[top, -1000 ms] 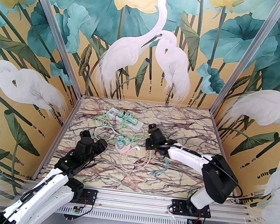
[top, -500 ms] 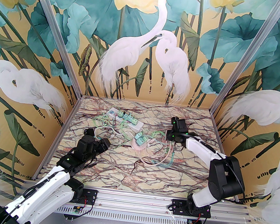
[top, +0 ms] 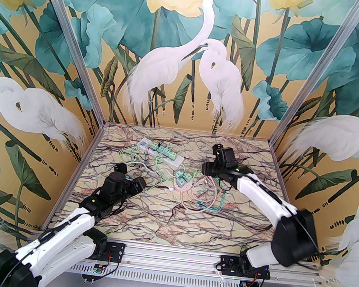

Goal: Pull the plug off the socket

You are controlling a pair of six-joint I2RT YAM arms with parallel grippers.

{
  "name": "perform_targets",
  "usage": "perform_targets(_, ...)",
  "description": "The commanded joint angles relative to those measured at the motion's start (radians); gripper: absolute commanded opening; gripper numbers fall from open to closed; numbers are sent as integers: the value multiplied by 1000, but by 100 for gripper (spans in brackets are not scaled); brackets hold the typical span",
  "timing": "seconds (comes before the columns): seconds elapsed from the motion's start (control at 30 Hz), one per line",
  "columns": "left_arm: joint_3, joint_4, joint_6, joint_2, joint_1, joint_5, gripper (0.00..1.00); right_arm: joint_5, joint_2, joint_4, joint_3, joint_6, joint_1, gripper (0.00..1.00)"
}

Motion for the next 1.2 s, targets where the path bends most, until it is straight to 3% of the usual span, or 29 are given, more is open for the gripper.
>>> perform_targets(0.0, 20, 35, 40, 46, -28, 30, 58, 85, -82, 25, -51, 42, 118, 58)
perform_targets(0.17, 21, 50, 37, 76, -41, 18, 60, 115, -111, 171, -179, 14, 289, 50)
perform_targets(0.37, 26, 0, 46, 31, -42, -11, 68, 32, 54, 214, -197, 16, 339, 40)
perform_targets(0.53, 30, -47, 52, -30, -43, -26, 84, 118, 143, 256, -191, -14, 332, 39)
perform_targets(0.8, 27, -61, 51, -44, -43, -34, 85, 46, 141, 342, -218, -104, 208, 36)
perform_targets(1.17, 30, -54, 49, -13, -43, -35, 85, 1, 255, 396, -140, -233, 168, 38)
